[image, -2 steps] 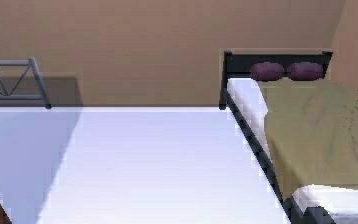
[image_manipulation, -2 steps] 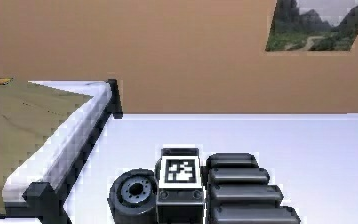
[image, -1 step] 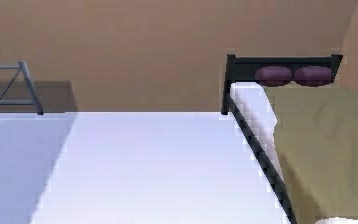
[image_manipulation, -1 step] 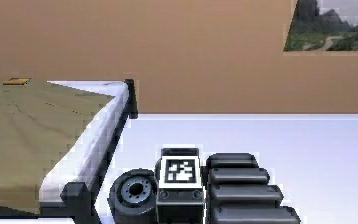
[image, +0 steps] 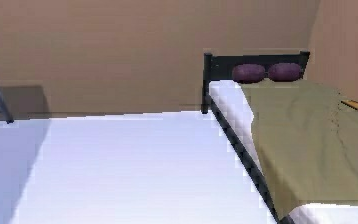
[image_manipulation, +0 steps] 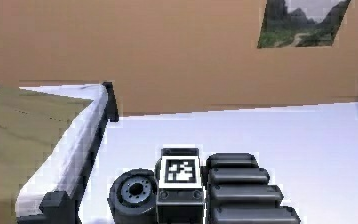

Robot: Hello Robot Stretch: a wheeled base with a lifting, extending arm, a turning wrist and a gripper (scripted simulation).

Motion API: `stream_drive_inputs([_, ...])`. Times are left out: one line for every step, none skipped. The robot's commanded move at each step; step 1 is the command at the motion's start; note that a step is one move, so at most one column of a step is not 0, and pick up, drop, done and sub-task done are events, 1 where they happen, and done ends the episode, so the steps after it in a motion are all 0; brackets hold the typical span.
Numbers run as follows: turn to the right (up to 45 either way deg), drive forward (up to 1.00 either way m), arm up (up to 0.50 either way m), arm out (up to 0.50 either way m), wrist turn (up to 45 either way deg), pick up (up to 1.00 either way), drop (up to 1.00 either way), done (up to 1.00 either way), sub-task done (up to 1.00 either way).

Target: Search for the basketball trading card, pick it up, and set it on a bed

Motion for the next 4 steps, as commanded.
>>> stream_drive_inputs([0.0, 1.00, 0.00, 0.00, 0.0, 0.00, 0.00, 0.00, 0.00])
stream_drive_inputs([0.0, 0.60, 0.00, 0.00, 0.0, 0.00, 0.00, 0.00, 0.00])
stream_drive_inputs([-15.0, 0.00, 0.00, 0.00, 0.0, 0.00, 0.00, 0.00, 0.00])
stream_drive_inputs([6.0, 0.00, 0.00, 0.00, 0.0, 0.00, 0.00, 0.00, 0.00])
